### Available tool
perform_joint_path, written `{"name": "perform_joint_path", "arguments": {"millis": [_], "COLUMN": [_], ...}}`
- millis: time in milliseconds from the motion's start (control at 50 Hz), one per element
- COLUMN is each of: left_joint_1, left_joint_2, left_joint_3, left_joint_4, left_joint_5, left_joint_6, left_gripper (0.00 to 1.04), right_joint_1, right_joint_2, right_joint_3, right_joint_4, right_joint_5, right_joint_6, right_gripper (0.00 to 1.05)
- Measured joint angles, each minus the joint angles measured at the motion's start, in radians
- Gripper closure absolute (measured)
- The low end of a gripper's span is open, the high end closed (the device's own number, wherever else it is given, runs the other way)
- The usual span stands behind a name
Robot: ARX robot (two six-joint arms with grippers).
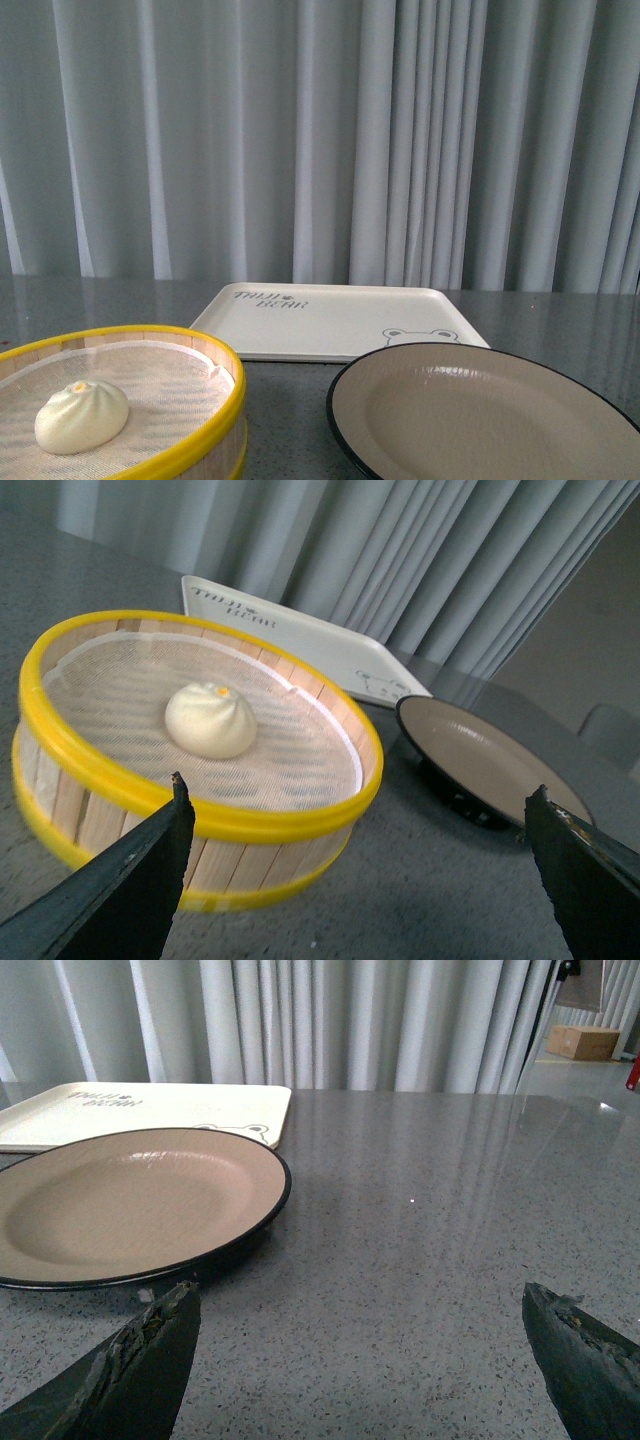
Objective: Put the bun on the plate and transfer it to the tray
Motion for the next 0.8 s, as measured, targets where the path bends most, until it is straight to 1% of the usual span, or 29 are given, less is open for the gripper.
{"name": "perform_joint_path", "arguments": {"millis": [100, 160, 280, 380, 480, 520, 559, 599, 679, 799], "left_joint_1": [-0.016, -0.03, -0.047, -0.055, -0.06, -0.063, -0.063, -0.063, -0.062, -0.057], "left_joint_2": [0.226, 0.361, 0.568, 0.698, 0.777, 0.81, 0.833, 0.844, 0.858, 0.866], "left_joint_3": [0.09, 0.188, 0.383, 0.518, 0.64, 0.702, 0.743, 0.769, 0.83, 0.881], "left_joint_4": [0.188, 0.206, 0.099, 0.057, -0.022, -0.083, -0.116, -0.159, -0.298, -0.446], "left_joint_5": [0.013, 0.029, 0.051, 0.024, -0.033, -0.092, -0.126, -0.123, -0.151, -0.183], "left_joint_6": [-0.01, 0.014, 0.116, 0.206, 0.301, 0.367, 0.409, 0.433, 0.476, 0.514], "left_gripper": [0.07, 0.07, 0.07, 0.07, 0.07, 0.07, 0.07, 0.07, 0.07, 0.07], "right_joint_1": [0.0, 0.0, 0.0, 0.0, 0.0, 0.0, 0.0, 0.0, 0.0, 0.0], "right_joint_2": [0.0, 0.0, 0.0, 0.0, 0.0, 0.0, 0.0, 0.0, 0.0, 0.0], "right_joint_3": [0.0, 0.0, 0.0, 0.0, 0.0, 0.0, 0.0, 0.0, 0.0, 0.0], "right_joint_4": [0.0, 0.0, 0.0, 0.0, 0.0, 0.0, 0.0, 0.0, 0.0, 0.0], "right_joint_5": [0.0, 0.0, 0.0, 0.0, 0.0, 0.0, 0.0, 0.0, 0.0, 0.0], "right_joint_6": [0.0, 0.0, 0.0, 0.0, 0.0, 0.0, 0.0, 0.0, 0.0, 0.0], "right_gripper": [0.09, 0.09, 0.09, 0.09, 0.09, 0.09, 0.09, 0.09, 0.09, 0.09]}}
